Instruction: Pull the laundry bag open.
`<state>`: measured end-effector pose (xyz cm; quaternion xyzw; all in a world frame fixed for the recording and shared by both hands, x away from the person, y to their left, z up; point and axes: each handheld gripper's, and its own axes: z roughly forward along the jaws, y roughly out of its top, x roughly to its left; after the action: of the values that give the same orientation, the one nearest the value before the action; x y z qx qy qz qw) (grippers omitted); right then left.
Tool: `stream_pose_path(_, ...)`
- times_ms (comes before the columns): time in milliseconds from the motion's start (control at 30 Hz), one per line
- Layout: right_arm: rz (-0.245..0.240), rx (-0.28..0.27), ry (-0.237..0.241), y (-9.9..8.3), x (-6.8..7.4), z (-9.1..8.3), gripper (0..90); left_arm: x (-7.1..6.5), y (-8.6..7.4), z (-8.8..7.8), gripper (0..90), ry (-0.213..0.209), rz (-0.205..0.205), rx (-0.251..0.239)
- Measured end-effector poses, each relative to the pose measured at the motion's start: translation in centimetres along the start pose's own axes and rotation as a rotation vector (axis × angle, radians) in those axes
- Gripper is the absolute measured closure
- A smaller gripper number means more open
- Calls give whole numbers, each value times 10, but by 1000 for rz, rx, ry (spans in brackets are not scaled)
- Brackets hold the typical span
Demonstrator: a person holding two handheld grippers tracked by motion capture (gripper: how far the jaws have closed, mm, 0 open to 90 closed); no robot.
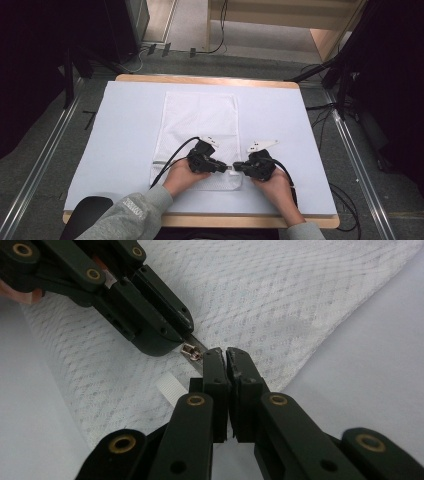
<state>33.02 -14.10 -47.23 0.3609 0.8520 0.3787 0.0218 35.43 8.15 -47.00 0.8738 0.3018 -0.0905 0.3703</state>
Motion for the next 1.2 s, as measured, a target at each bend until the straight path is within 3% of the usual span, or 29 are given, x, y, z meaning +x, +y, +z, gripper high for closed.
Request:
stream_pose_path(233,-3,0,-2,0,0,0,890,2,0,1,868,-18,-4,-5)
stream_pose_path(500,-12,-7,-3,0,1,1,880,0,1,4,869,-6,8,-18)
stream_pose_path(933,-42,-26,2,-3,-2,1,900,6,3,1,879,-52,-34,3)
stream_pose_path(1100,-59,-23,0,-4,0,1,900,12,3,-1,880,-108,-94,5)
stream_pose_path(1200,-70,-25,1,-4,0,1,900,14,4,-5,881,-104,-97,16)
